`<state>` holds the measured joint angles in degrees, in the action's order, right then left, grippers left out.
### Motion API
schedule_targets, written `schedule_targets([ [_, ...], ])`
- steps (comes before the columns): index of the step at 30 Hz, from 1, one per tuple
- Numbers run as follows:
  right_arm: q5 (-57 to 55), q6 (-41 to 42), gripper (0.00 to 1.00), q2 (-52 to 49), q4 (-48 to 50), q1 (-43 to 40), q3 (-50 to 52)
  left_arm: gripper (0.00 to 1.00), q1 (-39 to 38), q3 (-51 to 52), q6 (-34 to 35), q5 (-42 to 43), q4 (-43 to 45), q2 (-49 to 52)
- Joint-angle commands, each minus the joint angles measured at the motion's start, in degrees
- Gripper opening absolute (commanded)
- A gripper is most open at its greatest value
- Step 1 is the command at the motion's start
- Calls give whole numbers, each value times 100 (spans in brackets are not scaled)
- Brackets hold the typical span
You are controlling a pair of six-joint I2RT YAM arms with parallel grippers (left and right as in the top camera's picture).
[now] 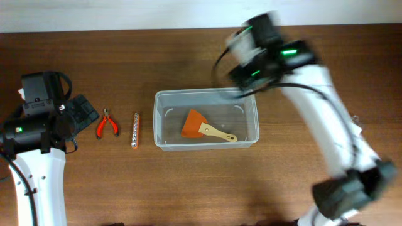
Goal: Pack container
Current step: 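Carry the scraper into the container with the right gripper and release, then grasp the clear marker box by its top with the right gripper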
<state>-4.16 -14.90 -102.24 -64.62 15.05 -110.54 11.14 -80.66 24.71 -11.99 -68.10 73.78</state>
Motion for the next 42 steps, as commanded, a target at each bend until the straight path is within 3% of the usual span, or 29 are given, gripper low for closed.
schedule_targets([
  [1,-514,1209,99,413,-103,-990,-181,96,28,37,50,15,13,24],
  [6,-293,2559,99,442,-367,-2623,-149,96,28,37,50,15,17,24],
  [15,-79,2789,99,107,240,-4181,1019,96,28,37,52,15,83,24],
  [29,-79,3003,99,-109,1845,-4562,3187,96,28,37,52,17,205,24],
  [42,-31,3001,99,-713,2074,-4562,3576,97,28,37,52,20,205,24],
])
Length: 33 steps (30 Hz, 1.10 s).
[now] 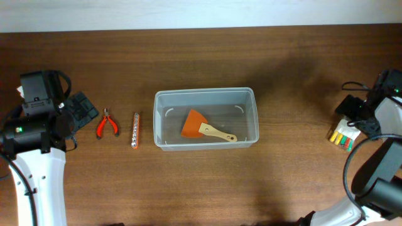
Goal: Pack container
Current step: 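Grasp the clear marker box by its top with the right gripper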
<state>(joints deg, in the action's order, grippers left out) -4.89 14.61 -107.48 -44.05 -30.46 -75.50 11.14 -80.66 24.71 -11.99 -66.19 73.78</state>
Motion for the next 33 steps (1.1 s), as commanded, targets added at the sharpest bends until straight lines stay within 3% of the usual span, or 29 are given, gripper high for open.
schedule_targets([
  [1,59,50,99,-260,15,-11,72,96,28,37,52,20,15,24],
  [33,448,46,99,-1147,-57,-229,111,96,28,37,52,17,17,24],
])
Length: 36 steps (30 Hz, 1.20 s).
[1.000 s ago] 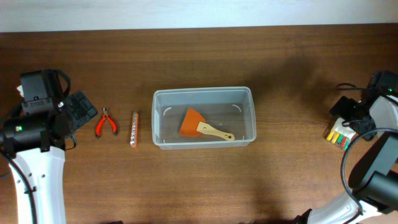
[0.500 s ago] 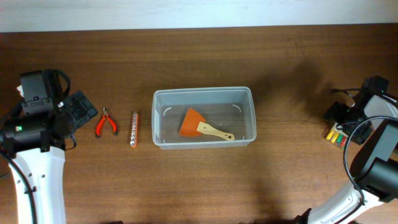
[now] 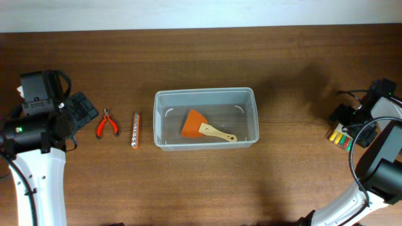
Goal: Pack container
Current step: 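Grasp the clear marker box by its top with the right gripper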
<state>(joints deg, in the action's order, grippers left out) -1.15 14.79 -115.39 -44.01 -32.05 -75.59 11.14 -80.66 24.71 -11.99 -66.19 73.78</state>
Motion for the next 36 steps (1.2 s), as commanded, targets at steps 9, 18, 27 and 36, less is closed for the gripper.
schedule_targets([
  [9,74,31,85,-356,-72,-70,120,97,28,37,52,17,17,24],
  [18,74,33,60,-356,-70,-70,118,96,28,37,52,20,17,24],
  [27,74,33,56,-356,-72,-70,118,96,28,37,52,20,15,24],
  [36,76,33,30,-354,-66,-68,116,97,28,37,50,17,17,24],
])
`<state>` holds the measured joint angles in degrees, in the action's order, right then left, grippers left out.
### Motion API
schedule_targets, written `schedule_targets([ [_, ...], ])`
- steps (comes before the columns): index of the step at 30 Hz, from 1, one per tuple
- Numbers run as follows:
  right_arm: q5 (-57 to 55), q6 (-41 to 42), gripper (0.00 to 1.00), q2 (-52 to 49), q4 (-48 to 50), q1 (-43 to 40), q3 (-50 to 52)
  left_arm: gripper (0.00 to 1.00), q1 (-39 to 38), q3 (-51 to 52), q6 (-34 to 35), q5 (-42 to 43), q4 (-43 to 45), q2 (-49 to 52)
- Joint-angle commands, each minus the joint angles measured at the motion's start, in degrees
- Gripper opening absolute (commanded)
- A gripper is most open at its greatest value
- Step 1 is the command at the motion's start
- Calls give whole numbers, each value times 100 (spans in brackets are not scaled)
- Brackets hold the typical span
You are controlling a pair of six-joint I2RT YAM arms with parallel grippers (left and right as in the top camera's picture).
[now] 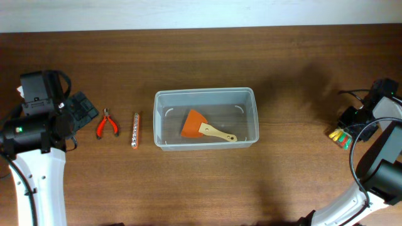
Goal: Pack container
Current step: 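Grasp the clear marker box by its top with the right gripper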
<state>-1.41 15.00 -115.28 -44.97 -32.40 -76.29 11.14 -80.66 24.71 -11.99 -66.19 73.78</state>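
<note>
A clear plastic container (205, 91) stands mid-table with an orange spatula (193, 123) with a wooden handle lying inside. To its left, red-handled pliers (107, 123) and a thin bit strip (135, 129) lie on the wood. My left gripper (81, 113) rests just left of the pliers; its jaws are unclear. At the far right, my right gripper (350, 119) sits low against a small pack of yellow, red and green pieces (340, 135). The arm partly hides the pack, and the jaw state cannot be made out.
The brown wooden table (201, 182) ends at a pale wall strip along the back. The right arm's links and cables (370, 163) crowd the right edge, and the left arm's white link (34, 182) runs down the left side.
My right gripper has shifted slightly rightward and sits closer over the coloured pack, hiding more of it. The left arm, pliers, bit strip and container have not moved.
The right arm was first blurred above the container's back right corner, with the spatula inside. Then it was at the table's right edge beside the coloured pack, then lower against it, and now partly covers it. The left arm stayed put.
</note>
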Motion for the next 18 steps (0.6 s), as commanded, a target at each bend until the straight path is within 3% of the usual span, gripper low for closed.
schedule_targets([
  [1,103,11,29,-365,35,-33,181,96,28,37,50,17,17,24],
  [14,348,9,18,-223,22,-17,133,96,28,37,50,17,17,24],
  [18,448,9,6,0,17,-17,2,97,28,37,50,17,17,24],
])
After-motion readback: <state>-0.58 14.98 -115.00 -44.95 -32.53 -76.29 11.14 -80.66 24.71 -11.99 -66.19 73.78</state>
